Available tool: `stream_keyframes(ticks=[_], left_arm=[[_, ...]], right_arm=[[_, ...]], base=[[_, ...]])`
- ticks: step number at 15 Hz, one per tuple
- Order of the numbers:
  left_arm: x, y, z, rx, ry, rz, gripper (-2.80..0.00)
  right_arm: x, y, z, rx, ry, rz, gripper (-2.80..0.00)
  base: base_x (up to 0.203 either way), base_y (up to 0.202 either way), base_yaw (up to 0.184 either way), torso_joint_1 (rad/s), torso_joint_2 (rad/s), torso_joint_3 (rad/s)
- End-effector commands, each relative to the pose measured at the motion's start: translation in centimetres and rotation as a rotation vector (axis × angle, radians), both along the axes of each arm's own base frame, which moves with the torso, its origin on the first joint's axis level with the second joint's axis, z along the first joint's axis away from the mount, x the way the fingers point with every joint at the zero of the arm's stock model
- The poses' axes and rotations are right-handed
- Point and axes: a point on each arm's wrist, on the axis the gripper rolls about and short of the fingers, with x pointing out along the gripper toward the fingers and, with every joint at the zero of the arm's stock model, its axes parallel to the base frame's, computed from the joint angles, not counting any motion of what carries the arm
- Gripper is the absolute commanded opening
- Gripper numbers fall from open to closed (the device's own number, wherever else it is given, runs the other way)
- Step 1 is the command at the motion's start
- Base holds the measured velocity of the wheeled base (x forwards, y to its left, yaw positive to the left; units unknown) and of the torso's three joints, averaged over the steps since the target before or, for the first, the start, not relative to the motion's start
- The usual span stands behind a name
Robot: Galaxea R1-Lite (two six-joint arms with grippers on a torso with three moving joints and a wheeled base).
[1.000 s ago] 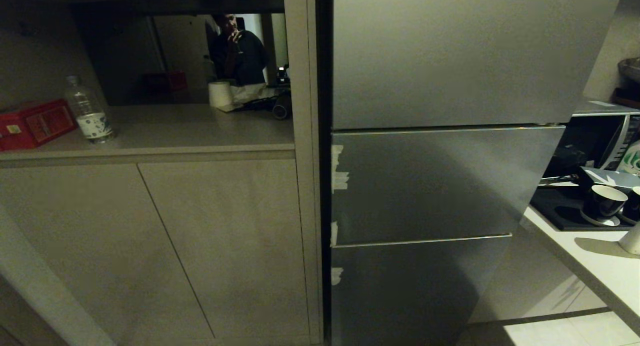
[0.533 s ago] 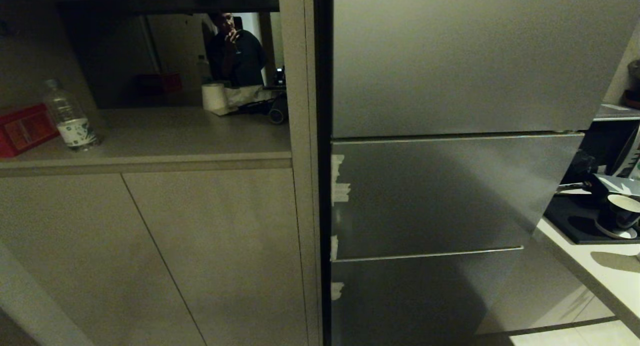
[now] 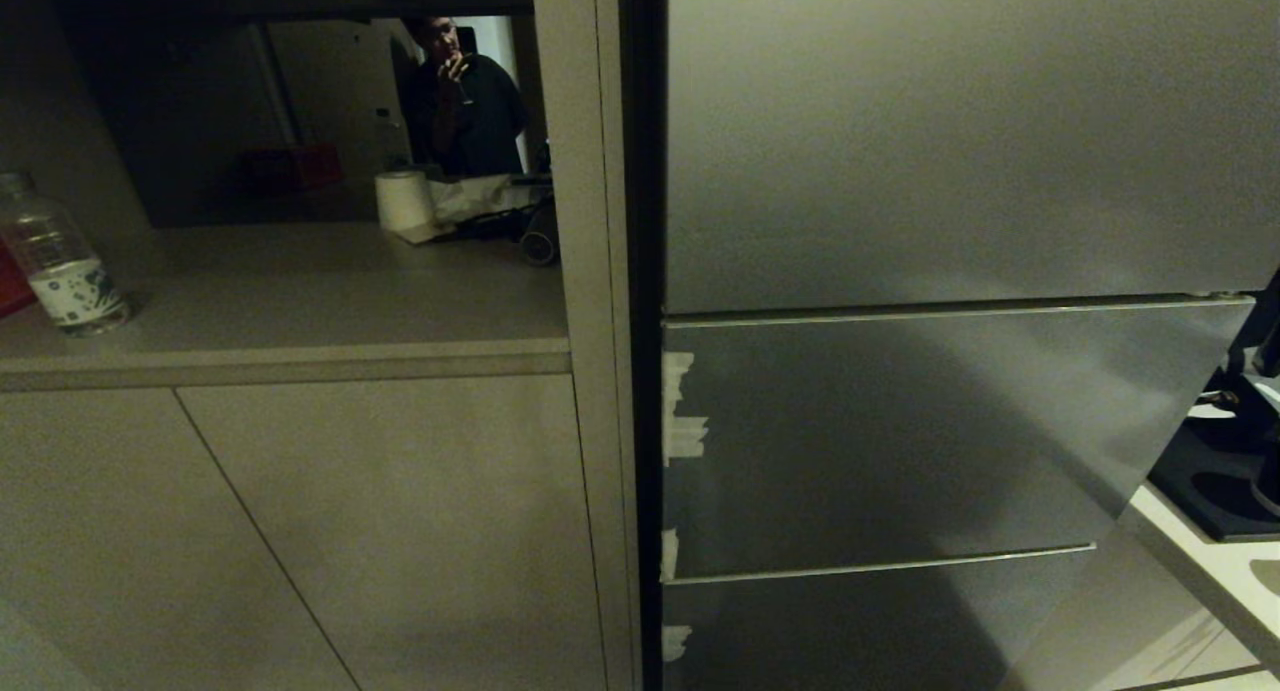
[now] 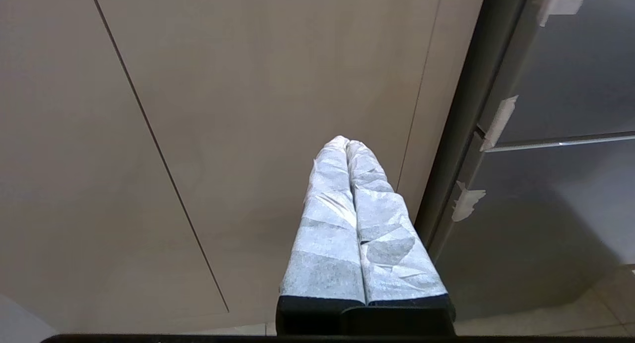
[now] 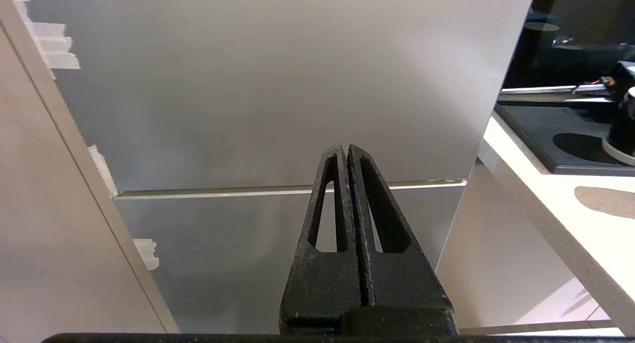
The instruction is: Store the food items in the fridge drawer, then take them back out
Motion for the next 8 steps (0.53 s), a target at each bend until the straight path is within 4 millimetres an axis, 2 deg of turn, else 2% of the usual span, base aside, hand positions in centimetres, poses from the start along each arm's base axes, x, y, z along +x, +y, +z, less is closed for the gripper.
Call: stream_keyframes(ticks=[1, 8], left_arm=[[0.0, 0.0, 0.0, 0.0, 0.0, 0.0, -2.8], [0.01, 0.0, 0.0, 0.0, 0.001, 0.001, -2.8]], right_arm=[[0.25, 0.0, -0.84, 0.0, 0.03, -0.001, -2.8], [0.25, 0.0, -0.84, -0.001, 0.03, 0.001, -2.8]], base=[[0.0, 0.0, 0.0, 0.0, 0.0, 0.0], [0.0, 0.0, 0.0, 0.0, 0.0, 0.0]])
